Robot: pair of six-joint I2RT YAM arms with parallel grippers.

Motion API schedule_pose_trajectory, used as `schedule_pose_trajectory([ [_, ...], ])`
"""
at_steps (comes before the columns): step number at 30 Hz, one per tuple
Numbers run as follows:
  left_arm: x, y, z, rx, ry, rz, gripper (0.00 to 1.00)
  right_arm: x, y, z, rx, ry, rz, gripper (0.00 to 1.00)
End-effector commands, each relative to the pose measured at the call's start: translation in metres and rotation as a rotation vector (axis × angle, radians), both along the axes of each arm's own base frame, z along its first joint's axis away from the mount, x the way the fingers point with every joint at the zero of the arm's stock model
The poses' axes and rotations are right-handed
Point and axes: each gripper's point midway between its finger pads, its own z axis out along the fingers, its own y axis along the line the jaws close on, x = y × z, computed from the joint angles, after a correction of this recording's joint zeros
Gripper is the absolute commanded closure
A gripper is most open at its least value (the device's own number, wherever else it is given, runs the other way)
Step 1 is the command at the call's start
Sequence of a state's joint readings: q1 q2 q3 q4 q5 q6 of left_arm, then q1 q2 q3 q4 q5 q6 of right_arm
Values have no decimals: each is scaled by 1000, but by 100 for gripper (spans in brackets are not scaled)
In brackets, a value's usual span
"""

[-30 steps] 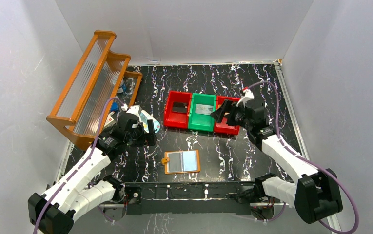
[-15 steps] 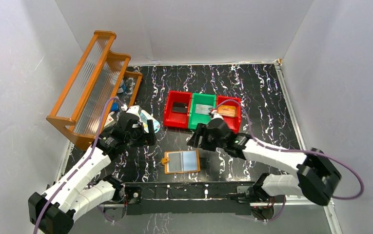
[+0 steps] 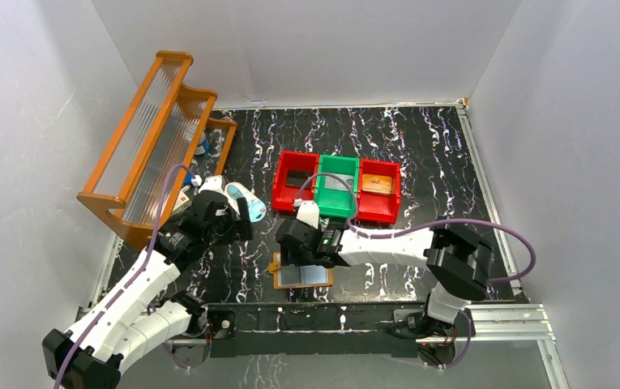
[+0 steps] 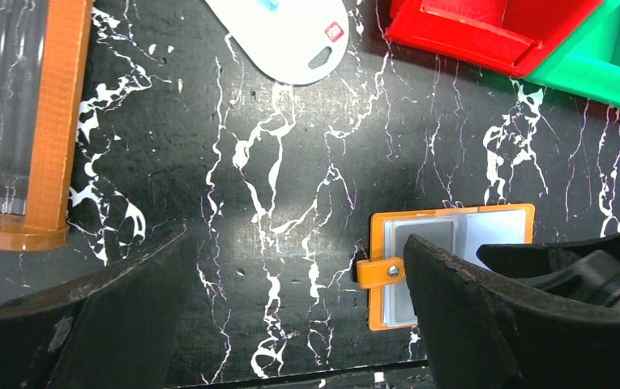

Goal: Take the credit cards out of the card holder

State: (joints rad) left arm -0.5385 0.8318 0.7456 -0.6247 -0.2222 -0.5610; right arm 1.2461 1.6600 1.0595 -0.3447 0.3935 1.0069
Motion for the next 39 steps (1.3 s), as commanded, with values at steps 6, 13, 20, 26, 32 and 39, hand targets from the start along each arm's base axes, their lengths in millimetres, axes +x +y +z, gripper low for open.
schedule_pose_trajectory([
  [6, -1, 21, 13, 20, -62, 99, 2, -2, 7, -10, -110, -32, -26, 28],
  [13, -1, 21, 13, 18, -61, 99, 2, -10, 11, -17, -124, -13, 12, 30],
  [20, -1, 20, 11, 20, -54, 94, 2, -14, 17, -19, -137, -11, 40, 29],
  [26, -1, 19, 11, 22, -51, 92, 2, -15, 18, -26, -175, -4, 53, 26],
  [32, -2, 19, 9, 24, -44, 90, 2, -16, 16, -33, -223, 4, 55, 26],
  [39, -1, 18, 8, 25, -37, 85, 1, -17, 5, -47, -298, 19, 38, 28],
])
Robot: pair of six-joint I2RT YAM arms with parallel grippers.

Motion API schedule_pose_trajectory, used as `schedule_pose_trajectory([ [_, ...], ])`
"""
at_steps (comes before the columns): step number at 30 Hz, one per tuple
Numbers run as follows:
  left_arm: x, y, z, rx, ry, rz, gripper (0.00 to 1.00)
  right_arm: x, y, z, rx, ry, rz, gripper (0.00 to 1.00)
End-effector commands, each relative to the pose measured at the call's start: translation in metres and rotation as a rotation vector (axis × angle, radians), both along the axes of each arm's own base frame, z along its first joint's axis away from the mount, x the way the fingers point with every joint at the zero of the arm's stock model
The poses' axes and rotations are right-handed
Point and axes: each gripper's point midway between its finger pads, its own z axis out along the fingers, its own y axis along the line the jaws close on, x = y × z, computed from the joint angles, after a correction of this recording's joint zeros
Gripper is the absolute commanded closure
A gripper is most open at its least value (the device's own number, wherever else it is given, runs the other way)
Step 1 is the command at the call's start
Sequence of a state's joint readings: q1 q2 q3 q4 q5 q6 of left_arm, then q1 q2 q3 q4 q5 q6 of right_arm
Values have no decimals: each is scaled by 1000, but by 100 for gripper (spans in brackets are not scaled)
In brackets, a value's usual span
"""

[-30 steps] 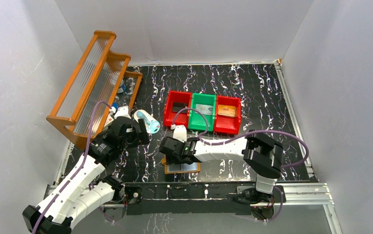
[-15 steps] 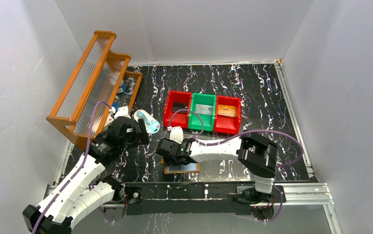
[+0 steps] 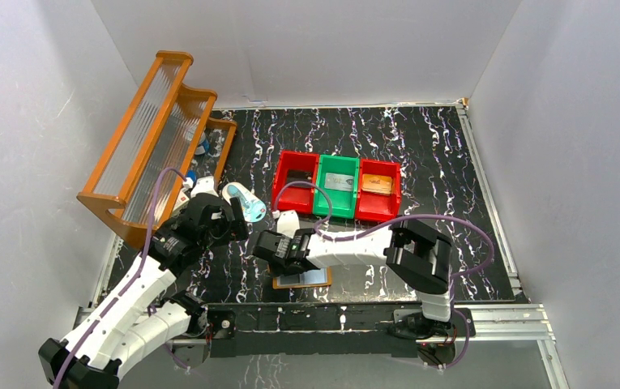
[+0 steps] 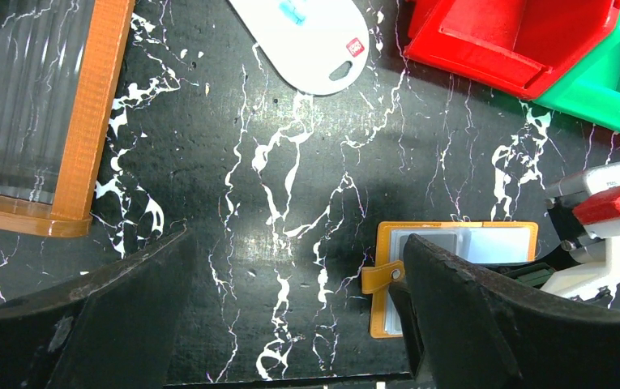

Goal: Take the credit cards out of the card holder

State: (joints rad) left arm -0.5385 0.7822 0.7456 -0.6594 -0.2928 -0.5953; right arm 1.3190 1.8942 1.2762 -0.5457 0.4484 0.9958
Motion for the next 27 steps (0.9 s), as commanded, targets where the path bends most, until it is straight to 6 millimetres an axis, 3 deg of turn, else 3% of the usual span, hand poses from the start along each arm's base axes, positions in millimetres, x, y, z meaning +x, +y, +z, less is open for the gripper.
schedule_pose_trajectory([
  [1, 1, 3, 1, 12, 1, 12, 2, -2, -9, -14, -74, 5, -21, 28],
  [8, 0, 3, -1, 13, 8, 8, 2, -7, -4, -16, 8, 29, -19, 40],
  [16, 0, -10, -2, -23, 16, -56, 2, -11, 6, -5, 411, 183, -6, 42],
  [22, -9, -44, -4, -148, 48, -203, 2, -10, 0, -6, 541, 239, -36, 41],
  [27, -32, -89, -22, -372, 161, -349, 4, -11, -7, -11, 583, 272, -60, 41],
])
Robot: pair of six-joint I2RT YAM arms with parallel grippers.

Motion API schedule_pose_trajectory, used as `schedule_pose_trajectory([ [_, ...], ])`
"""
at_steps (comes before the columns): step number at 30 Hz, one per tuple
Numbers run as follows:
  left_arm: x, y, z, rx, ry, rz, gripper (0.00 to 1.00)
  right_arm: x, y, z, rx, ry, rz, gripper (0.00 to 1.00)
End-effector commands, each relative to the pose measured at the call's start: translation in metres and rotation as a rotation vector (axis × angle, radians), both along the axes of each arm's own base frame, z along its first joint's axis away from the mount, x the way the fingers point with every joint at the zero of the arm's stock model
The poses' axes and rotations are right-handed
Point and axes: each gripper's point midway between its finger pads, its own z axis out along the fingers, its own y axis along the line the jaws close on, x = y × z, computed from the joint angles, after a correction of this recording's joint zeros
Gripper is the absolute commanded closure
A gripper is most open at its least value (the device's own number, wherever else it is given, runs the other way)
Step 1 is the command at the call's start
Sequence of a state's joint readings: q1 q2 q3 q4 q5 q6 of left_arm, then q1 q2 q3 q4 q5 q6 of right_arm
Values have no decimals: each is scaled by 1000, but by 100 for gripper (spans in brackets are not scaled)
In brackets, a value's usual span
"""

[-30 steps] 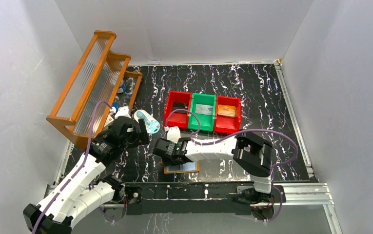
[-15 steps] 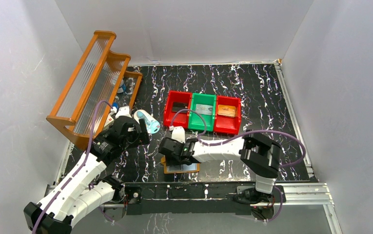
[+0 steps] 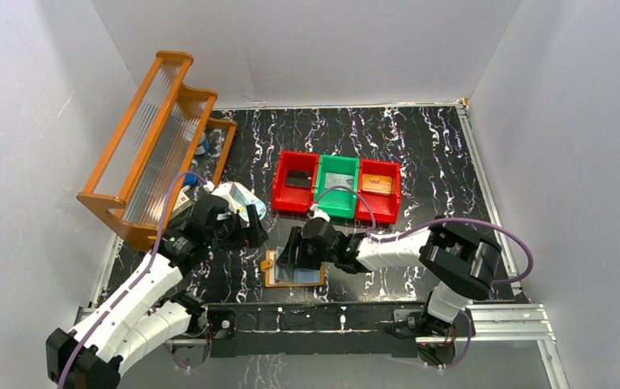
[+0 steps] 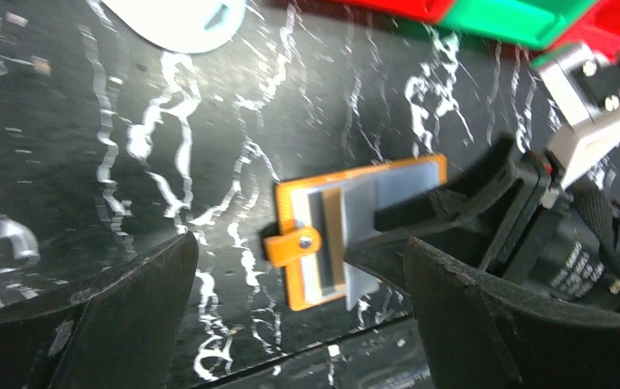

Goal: Take the credit cards out of the card holder

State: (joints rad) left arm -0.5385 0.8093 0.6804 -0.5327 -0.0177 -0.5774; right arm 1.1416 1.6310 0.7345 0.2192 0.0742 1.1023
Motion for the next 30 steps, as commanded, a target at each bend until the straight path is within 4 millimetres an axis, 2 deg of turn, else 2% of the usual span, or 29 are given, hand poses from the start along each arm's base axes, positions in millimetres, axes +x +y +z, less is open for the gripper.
schedule_pose_trajectory([
  [1, -25, -44, -15, -218, 121, -155, 7, -16, -14, -25, -2, 90, 10, 41],
  [4, -36, -56, -30, -298, 188, -181, 13, -17, -18, -27, 15, 104, -5, 41],
  [8, -46, -64, -38, -360, 227, -205, 22, -17, -20, -28, 18, 111, -12, 41],
  [16, -60, -70, -51, -416, 276, -253, 49, -17, -22, -29, 16, 116, -19, 41],
  [19, -62, -69, -58, -406, 295, -257, 54, -16, -22, -30, 11, 117, -23, 41],
  [22, -58, -68, -56, -400, 277, -225, 60, -12, -25, -31, -46, 97, -22, 39],
  [24, -49, -62, -48, -392, 229, -165, 63, -8, -26, -28, -81, 75, -14, 36],
  [26, -39, -49, -37, -363, 160, -68, 59, -4, -27, -23, -130, 35, -4, 34],
  [30, -25, 1, -24, -216, 48, 170, 54, -1, -20, -16, -235, -37, 38, 30],
])
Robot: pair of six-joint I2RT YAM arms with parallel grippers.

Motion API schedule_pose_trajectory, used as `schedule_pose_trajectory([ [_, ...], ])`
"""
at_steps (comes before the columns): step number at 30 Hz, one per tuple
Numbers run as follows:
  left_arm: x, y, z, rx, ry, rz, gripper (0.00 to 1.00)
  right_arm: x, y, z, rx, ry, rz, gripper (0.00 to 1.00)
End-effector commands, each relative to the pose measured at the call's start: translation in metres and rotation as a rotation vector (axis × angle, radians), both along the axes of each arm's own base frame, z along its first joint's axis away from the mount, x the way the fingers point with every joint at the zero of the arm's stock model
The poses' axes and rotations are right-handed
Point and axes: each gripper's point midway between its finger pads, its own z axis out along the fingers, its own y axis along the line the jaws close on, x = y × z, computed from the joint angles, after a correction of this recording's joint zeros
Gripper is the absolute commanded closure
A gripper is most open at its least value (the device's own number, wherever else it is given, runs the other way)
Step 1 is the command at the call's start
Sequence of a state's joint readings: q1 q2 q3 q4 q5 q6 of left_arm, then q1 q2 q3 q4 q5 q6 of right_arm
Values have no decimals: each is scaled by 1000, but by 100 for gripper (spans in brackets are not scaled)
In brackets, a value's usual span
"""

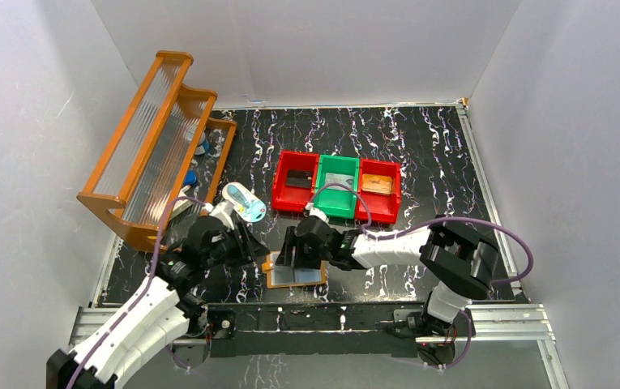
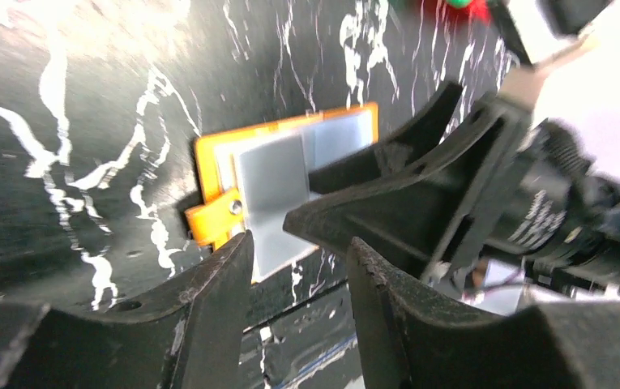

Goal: Take the credit cards out of the card holder

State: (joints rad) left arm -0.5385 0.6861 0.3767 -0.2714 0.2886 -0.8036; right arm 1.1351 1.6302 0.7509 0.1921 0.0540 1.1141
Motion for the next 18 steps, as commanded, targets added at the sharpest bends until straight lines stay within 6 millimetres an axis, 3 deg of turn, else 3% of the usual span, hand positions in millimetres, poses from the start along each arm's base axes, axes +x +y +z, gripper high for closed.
schedule_pose_trajectory([
  [1, 18, 54, 21, 176, -71, 284, 53, 0, -21, -20, -264, -71, 50, 29],
  [7, 22, 75, 42, 234, -110, 374, 47, -2, -16, -32, -438, -126, 89, 24],
  [18, 21, 78, 51, 212, -141, 388, 47, -7, -17, -44, -667, -202, 132, 21],
])
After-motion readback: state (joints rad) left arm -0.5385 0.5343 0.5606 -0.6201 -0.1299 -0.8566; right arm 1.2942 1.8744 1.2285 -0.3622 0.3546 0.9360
